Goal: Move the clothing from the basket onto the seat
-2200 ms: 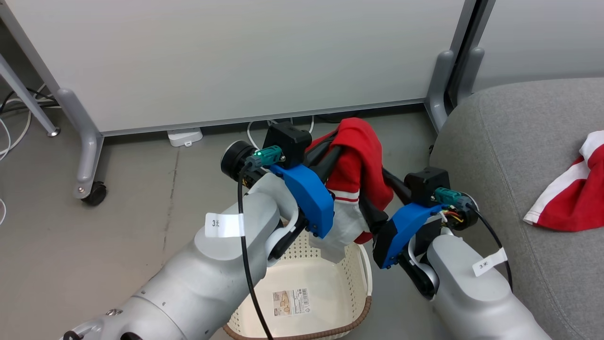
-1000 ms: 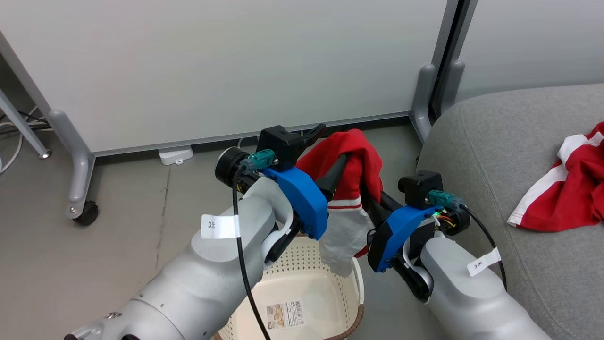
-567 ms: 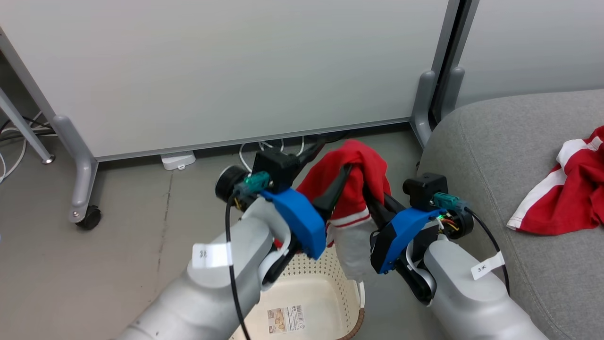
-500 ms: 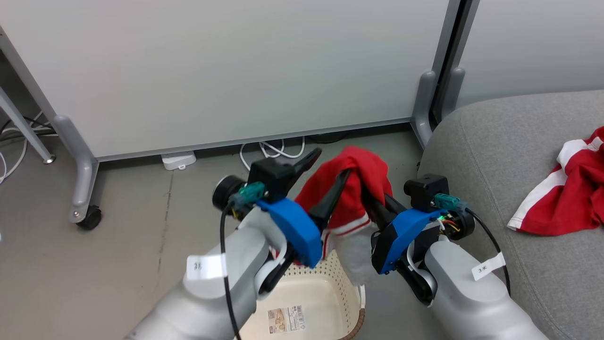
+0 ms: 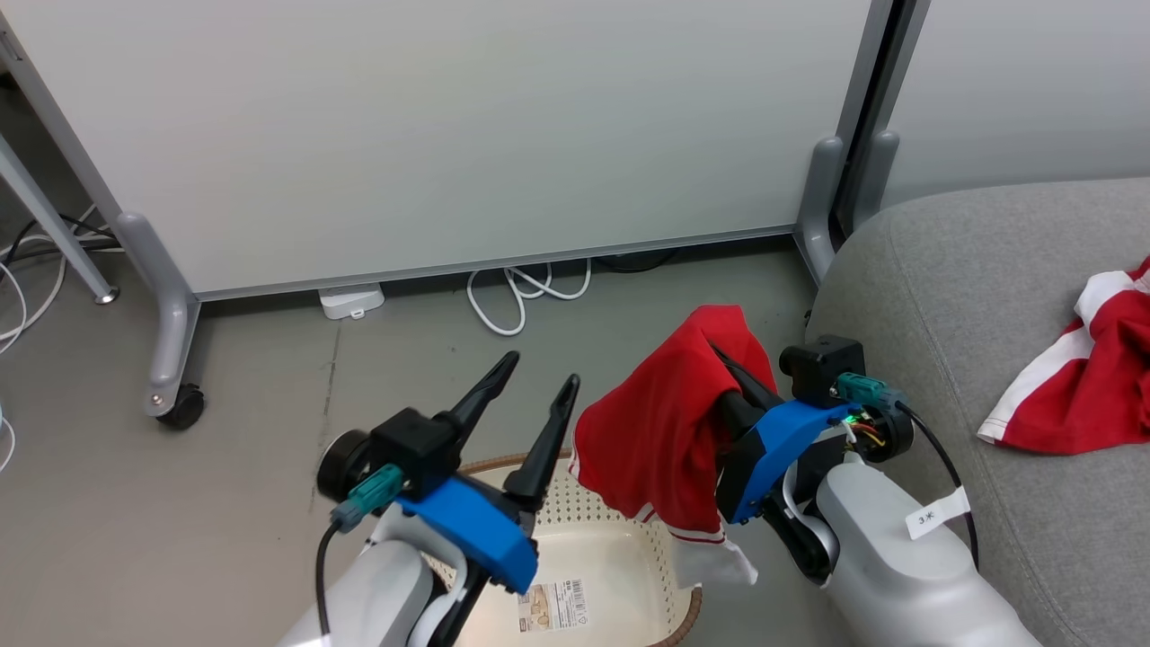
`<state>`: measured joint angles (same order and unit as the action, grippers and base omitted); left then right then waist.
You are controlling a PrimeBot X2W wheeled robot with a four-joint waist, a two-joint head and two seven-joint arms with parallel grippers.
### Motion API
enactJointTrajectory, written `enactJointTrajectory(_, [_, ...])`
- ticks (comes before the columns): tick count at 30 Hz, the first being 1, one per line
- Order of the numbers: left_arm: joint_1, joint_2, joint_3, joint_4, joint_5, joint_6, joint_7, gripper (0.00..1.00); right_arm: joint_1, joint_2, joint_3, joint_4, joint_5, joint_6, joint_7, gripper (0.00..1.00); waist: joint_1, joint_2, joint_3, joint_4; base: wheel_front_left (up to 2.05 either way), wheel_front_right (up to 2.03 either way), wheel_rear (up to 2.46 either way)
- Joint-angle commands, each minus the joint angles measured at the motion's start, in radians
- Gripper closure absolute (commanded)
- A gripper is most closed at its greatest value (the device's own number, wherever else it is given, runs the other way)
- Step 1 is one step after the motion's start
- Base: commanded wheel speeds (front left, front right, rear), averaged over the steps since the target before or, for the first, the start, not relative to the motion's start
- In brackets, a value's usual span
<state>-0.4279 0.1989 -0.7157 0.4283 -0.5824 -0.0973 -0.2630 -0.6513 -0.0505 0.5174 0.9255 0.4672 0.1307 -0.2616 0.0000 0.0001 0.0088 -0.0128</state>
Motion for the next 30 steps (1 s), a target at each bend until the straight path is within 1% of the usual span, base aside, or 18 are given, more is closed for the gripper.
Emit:
enactJointTrajectory(1, [0.024, 0.008, 0.025, -0.016, 0.015, 0.000, -0.003, 0.00, 0.010, 0.000, -0.005, -0.004, -0.009, 0.000, -0.005, 1.00, 0.0000, -0.0001, 0.001, 0.001, 0.00, 0.00, 0.00])
enactJointTrajectory(7, [0.139, 0.016, 0.123, -0.087, 0.080, -0.011, -0.003, 0.00, 0.017, 0.000, -0.016, -0.007, -0.019, 0.000, -0.005, 1.00, 0.0000, -0.0001, 0.002, 0.005, 0.00, 0.00, 0.00])
enactJointTrajectory(14, [0.243, 0.000, 0.210, -0.136, 0.139, -0.023, -0.003, 0.00, 0.020, 0.000, -0.028, -0.009, -0.026, 0.000, -0.005, 1.00, 0.0000, -0.0001, 0.005, 0.009, 0.00, 0.00, 0.00])
enactJointTrajectory(24, [0.281, -0.028, 0.262, -0.139, 0.187, -0.034, -0.003, 0.00, 0.024, 0.000, -0.038, -0.012, -0.030, 0.000, -0.005, 1.00, 0.0000, -0.0001, 0.010, 0.007, 0.00, 0.00, 0.00])
enactJointTrajectory(30, [0.280, -0.033, 0.273, -0.136, 0.196, -0.035, -0.003, 0.00, 0.022, 0.000, -0.034, -0.017, -0.028, 0.000, -0.005, 1.00, 0.0000, -0.0001, 0.013, -0.012, 0.00, 0.00, 0.00])
